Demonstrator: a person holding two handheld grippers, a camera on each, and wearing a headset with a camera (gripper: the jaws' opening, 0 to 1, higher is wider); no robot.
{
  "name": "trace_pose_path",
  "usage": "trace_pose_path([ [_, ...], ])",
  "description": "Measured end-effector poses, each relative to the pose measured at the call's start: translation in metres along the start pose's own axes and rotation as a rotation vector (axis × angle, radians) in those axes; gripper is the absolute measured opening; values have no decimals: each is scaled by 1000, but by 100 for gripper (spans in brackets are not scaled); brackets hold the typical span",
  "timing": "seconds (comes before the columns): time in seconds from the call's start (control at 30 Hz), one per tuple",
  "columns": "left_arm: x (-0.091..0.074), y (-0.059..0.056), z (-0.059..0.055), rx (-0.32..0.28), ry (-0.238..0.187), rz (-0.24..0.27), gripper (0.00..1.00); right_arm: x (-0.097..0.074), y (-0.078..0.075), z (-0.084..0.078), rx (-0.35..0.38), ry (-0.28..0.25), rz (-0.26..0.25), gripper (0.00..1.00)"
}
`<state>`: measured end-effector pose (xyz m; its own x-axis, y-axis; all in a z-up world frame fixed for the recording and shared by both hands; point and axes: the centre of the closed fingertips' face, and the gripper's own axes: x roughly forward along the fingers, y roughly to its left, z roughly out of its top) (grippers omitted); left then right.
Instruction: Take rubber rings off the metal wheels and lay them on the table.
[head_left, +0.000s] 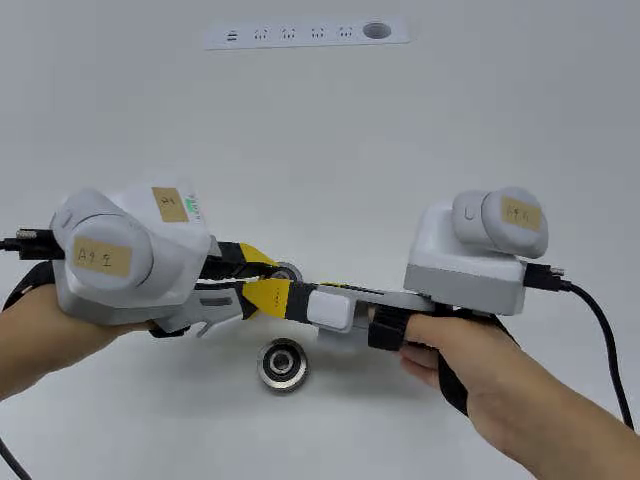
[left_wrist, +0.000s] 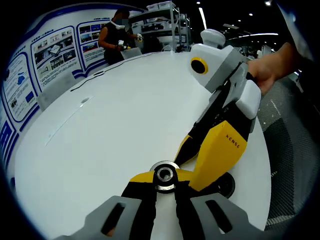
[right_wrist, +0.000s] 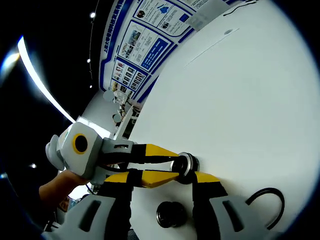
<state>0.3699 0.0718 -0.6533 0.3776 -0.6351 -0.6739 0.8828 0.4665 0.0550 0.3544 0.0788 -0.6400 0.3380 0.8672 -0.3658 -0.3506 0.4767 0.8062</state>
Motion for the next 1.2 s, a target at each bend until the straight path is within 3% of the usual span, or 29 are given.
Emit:
trace_pose_path([
  [0.53, 0, 0, 0, -3, -1, 1, 13, -3, -3, 4, 58, -45, 17, 47],
  [0.9, 0, 0, 0, -2, -2, -1, 13, -7, -14, 7, 105, -69, 6, 28],
  [1.2, 0, -1, 0, -3, -3, -1, 13, -6, -24, 5, 99, -65, -39, 15],
])
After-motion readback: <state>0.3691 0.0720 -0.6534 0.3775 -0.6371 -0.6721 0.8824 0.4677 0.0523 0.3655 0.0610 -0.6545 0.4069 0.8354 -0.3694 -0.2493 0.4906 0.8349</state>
